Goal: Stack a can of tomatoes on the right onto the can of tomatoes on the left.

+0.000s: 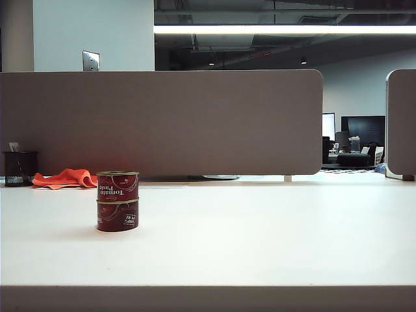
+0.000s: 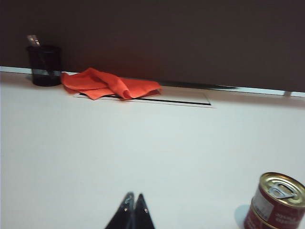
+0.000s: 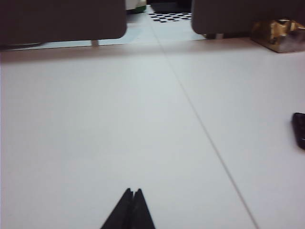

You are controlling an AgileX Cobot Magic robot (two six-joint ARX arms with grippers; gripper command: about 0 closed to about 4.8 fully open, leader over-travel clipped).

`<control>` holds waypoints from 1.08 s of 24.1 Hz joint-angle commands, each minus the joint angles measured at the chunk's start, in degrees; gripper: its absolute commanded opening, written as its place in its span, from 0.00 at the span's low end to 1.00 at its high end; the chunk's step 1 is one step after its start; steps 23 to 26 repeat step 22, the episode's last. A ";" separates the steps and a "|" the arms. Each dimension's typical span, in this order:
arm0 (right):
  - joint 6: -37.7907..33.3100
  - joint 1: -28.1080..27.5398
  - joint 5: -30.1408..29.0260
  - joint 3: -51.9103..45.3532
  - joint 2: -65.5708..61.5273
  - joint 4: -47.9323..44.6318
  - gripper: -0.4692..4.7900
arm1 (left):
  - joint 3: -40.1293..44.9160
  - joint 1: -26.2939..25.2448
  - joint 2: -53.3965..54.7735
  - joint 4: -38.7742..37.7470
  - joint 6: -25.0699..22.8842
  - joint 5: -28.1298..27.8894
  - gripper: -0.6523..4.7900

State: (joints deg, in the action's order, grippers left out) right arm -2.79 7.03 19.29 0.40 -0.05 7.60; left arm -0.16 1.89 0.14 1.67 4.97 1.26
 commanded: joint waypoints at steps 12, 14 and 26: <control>-0.20 -2.60 0.04 -0.33 0.13 -0.94 0.09 | -0.20 -0.79 0.02 0.52 -0.02 0.04 0.11; -0.20 -2.62 0.04 -0.33 0.13 -0.94 0.09 | -0.20 -0.79 0.02 0.55 -0.02 0.04 0.11; -0.20 -2.60 0.04 -0.33 0.13 -0.94 0.09 | -0.20 -0.79 0.02 0.52 -0.02 0.04 0.11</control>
